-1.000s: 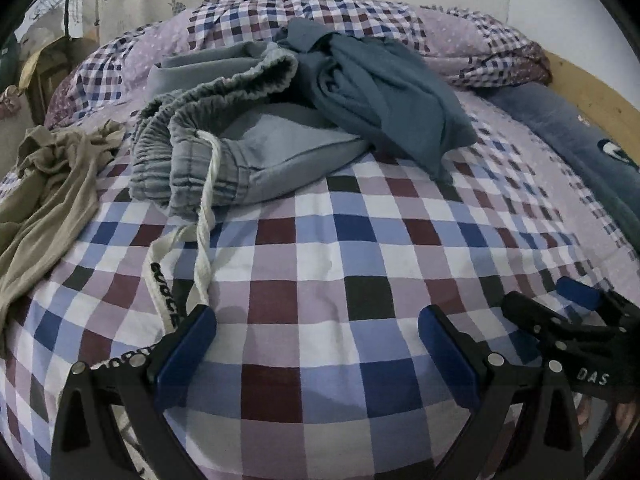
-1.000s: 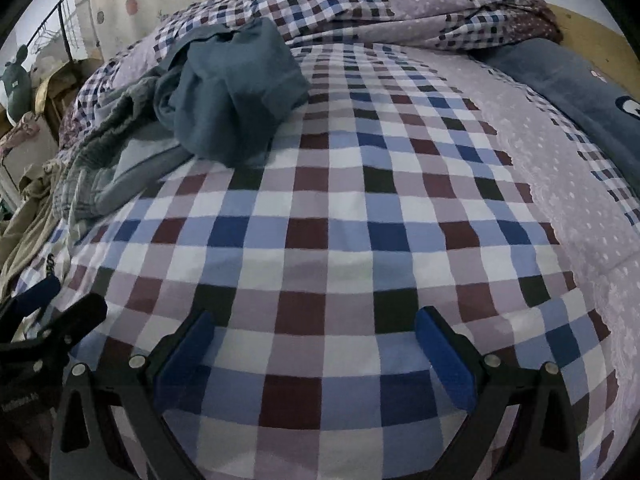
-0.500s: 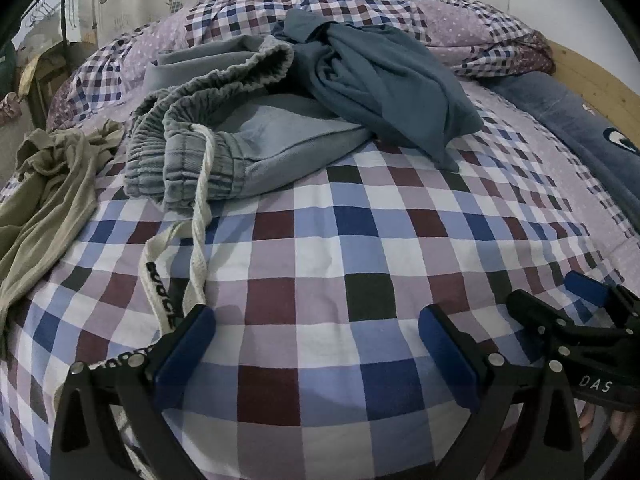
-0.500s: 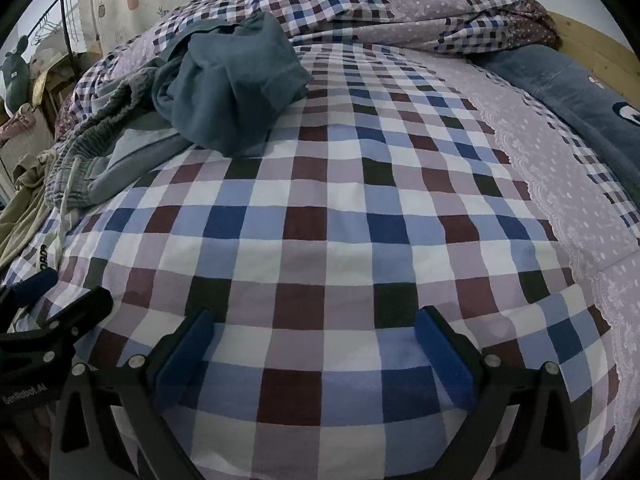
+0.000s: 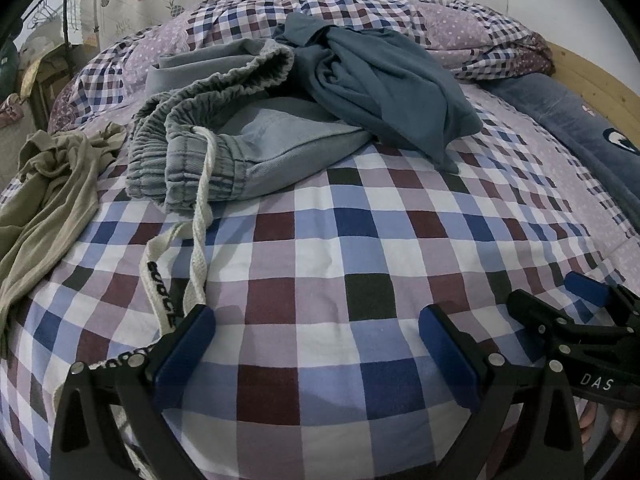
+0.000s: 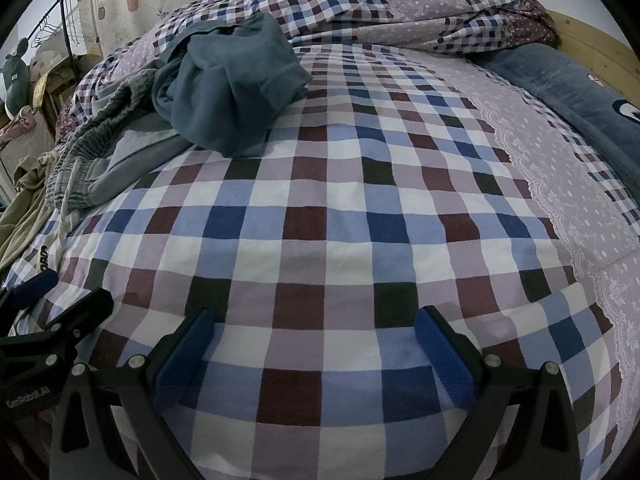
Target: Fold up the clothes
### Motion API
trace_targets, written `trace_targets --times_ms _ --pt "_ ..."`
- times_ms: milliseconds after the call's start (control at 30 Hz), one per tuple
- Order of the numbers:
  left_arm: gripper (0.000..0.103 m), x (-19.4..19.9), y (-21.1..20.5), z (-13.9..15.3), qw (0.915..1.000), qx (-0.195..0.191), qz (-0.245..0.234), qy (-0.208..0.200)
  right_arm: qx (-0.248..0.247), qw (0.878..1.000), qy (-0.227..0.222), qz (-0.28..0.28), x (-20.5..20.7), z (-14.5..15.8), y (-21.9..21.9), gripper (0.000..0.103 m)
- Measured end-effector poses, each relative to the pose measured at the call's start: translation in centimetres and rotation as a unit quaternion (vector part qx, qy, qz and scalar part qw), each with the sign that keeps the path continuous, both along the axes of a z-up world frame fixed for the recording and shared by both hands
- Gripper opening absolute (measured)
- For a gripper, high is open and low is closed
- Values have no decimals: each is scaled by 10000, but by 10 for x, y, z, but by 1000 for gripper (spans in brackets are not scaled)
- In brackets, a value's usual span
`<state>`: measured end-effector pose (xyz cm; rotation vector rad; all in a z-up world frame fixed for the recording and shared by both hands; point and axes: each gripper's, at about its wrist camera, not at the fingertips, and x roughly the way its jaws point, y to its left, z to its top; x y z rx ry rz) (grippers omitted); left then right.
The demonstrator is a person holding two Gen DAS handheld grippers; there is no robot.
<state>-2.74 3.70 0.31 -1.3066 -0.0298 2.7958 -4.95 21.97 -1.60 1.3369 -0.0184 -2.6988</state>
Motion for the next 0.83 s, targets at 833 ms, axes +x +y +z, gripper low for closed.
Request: trace_targets --times_ms 833 --pt "103 2 1 0 10000 39 21 26 -10 10000 -6 -2 -1 1 0 103"
